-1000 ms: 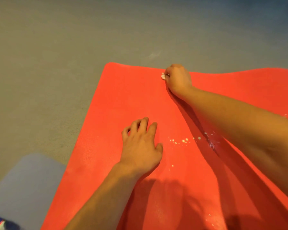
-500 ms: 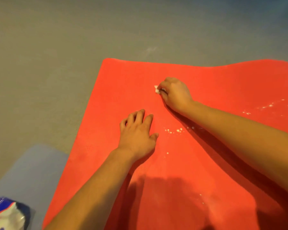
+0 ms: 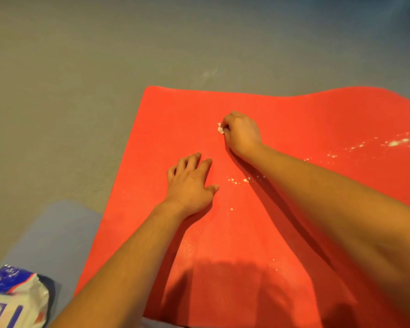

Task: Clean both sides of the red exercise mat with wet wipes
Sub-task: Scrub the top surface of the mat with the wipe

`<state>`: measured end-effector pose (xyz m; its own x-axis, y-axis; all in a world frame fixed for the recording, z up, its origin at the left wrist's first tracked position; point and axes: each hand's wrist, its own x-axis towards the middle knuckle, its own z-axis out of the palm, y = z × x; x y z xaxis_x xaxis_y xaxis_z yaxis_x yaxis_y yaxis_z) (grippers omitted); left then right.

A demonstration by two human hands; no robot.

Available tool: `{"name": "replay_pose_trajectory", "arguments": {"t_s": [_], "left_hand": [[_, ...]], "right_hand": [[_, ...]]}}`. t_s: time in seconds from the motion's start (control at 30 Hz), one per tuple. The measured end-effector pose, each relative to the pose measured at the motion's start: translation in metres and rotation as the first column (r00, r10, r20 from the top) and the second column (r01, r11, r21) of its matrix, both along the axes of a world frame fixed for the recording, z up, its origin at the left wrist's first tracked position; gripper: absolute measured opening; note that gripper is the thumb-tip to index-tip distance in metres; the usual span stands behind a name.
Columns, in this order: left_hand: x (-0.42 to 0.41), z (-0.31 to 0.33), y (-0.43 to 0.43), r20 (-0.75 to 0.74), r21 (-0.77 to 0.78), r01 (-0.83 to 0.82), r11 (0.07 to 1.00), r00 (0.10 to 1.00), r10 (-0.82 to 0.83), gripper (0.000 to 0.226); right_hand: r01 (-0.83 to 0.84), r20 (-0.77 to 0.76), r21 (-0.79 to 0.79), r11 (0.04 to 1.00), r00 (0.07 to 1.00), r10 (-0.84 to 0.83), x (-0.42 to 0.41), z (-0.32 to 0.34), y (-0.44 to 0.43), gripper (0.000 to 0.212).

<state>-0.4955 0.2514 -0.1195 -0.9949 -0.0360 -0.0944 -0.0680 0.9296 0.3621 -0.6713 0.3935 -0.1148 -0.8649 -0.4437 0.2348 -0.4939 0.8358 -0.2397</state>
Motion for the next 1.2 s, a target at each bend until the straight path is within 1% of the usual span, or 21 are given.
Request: {"name": "replay_pose_trajectory", "arguments": {"t_s": [0.1,0.2,0.33,0.4,0.47,0.53,0.6,0.7,0.77,0.9,0.97,1.03,1.1,1.13,1.2], "left_hand": [[-0.001,0.003,-0.003,0.027,0.051,-0.009,0.999,1.0,0.007,0.081],[-0.001,0.004,-0.003,0.044,0.058,-0.014,0.998,0.999,0.011,0.084],[0.0,0.007,-0.002,0.035,0.06,-0.023,0.998,0.999,0.021,0.082],[0.001,0.007,-0.002,0.022,0.058,-0.028,0.998,0.999,0.026,0.079],[0.001,0.006,-0.001,0.008,0.048,-0.029,0.998,1.0,0.029,0.079],[0.001,0.005,-0.001,0.005,0.043,-0.025,0.999,1.0,0.025,0.079],[0.001,0.004,-0.001,0.008,0.044,-0.018,0.999,1.0,0.018,0.078],[0.002,0.004,-0.002,0.012,0.044,-0.009,0.999,1.0,0.009,0.078],[0.002,0.006,-0.002,0.009,0.054,-0.005,0.999,1.0,0.005,0.077],[0.004,0.011,0.0,0.005,0.05,-0.004,0.999,1.0,0.003,0.074],[0.008,0.012,0.003,-0.008,0.054,-0.007,0.999,1.0,0.007,0.069],[0.011,0.013,0.004,-0.031,0.051,-0.007,0.999,0.999,0.009,0.061],[0.014,0.014,0.005,-0.051,0.06,-0.01,0.998,0.999,0.014,0.054],[0.015,0.015,0.006,-0.052,0.065,-0.011,0.998,0.999,0.014,0.051],[0.017,0.019,0.007,-0.039,0.064,-0.004,0.998,0.999,0.006,0.047]], "right_hand": [[-0.091,0.002,0.009,0.996,0.996,0.091,0.04,0.004,0.016,0.012],[-0.161,0.034,-0.011,0.987,0.986,0.161,0.083,0.006,0.037,0.009],[-0.304,0.086,-0.04,0.952,0.948,0.307,0.137,0.013,0.058,0.01],[-0.359,0.116,-0.033,0.933,0.926,0.36,0.14,0.016,0.063,0.007],[-0.322,0.11,-0.012,0.947,0.941,0.321,0.12,0.015,0.058,0.003],[-0.214,0.08,-0.008,0.977,0.974,0.213,0.094,0.012,0.047,0.007],[-0.134,0.082,-0.008,0.991,0.988,0.134,0.078,0.008,0.038,0.013],[-0.072,0.091,-0.061,0.996,0.993,0.077,0.087,0.005,0.036,0.012],[-0.081,0.107,-0.08,0.993,0.99,0.089,0.112,0.005,0.042,0.009],[-0.2,0.146,-0.088,0.976,0.966,0.212,0.173,0.008,0.063,0.009],[-0.265,0.165,-0.093,0.96,0.946,0.277,0.205,0.01,0.073,0.008],[-0.308,0.182,-0.072,0.949,0.931,0.316,0.224,0.014,0.078,0.012],[-0.302,0.18,-0.044,0.952,0.935,0.305,0.216,0.014,0.077,0.009],[-0.27,0.169,-0.029,0.962,0.948,0.271,0.205,0.013,0.073,0.008],[-0.166,0.136,-0.014,0.986,0.977,0.166,0.174,0.013,0.062,0.012]]}}
